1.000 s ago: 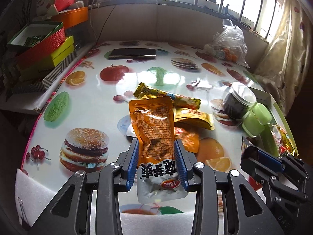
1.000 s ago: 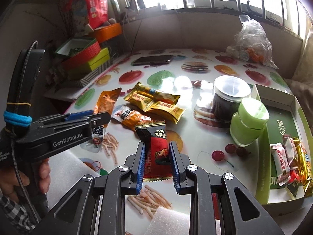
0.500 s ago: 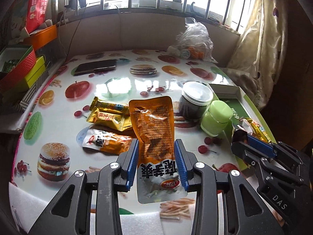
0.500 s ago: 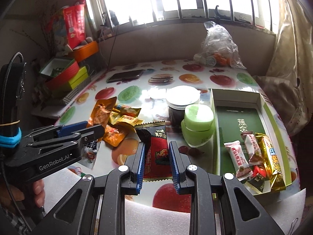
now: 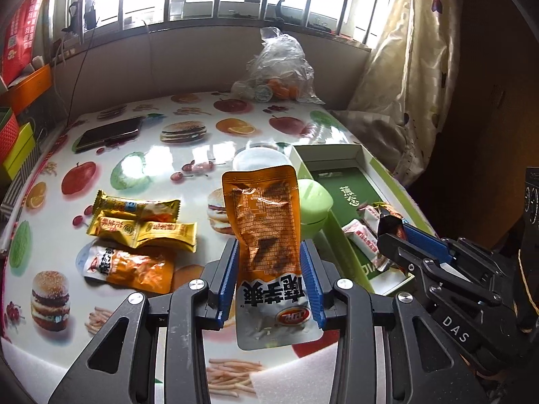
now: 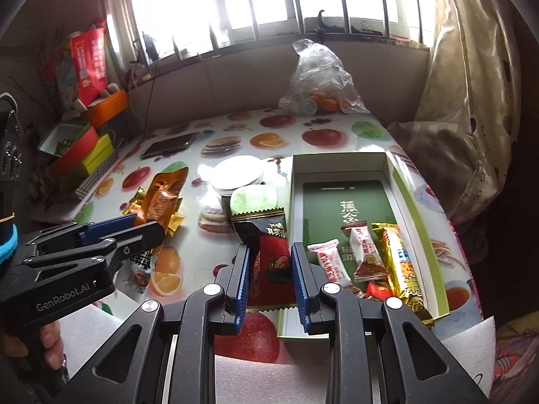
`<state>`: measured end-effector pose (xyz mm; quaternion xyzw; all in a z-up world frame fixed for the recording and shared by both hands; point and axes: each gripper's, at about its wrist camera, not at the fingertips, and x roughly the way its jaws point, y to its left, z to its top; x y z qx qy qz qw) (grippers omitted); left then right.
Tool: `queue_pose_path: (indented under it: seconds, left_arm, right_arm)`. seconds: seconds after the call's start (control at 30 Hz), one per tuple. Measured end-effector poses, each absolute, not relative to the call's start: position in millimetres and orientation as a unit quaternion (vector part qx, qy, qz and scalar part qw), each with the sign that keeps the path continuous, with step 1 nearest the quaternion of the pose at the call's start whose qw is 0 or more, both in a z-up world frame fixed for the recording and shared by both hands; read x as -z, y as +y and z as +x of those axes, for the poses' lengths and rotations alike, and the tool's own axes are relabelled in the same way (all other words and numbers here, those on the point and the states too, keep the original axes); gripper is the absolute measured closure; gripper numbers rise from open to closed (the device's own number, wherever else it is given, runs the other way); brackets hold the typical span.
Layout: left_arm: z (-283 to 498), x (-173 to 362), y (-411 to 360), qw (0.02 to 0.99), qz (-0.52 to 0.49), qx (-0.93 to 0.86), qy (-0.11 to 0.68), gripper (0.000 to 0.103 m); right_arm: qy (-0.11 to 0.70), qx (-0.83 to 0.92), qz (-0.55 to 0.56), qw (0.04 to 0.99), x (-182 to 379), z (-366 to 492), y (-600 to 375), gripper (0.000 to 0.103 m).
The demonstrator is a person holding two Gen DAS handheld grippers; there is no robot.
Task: Organize snacks
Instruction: 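Carry the red-black candy with the right tool while the left tool carries the orange packet to the box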
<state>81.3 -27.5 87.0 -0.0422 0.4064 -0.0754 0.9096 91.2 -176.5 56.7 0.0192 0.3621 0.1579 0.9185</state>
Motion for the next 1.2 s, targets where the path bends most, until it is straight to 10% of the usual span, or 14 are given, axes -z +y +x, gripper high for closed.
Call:
queue_pose_path:
  seconds: [1.2]
  left_arm:
    - [127,-55,-124,0.873,-0.029,0.167,0.458,0.062]
  right_arm:
    - [0.400,-0.050,0.002,0.915,-19,137,-254,0.080]
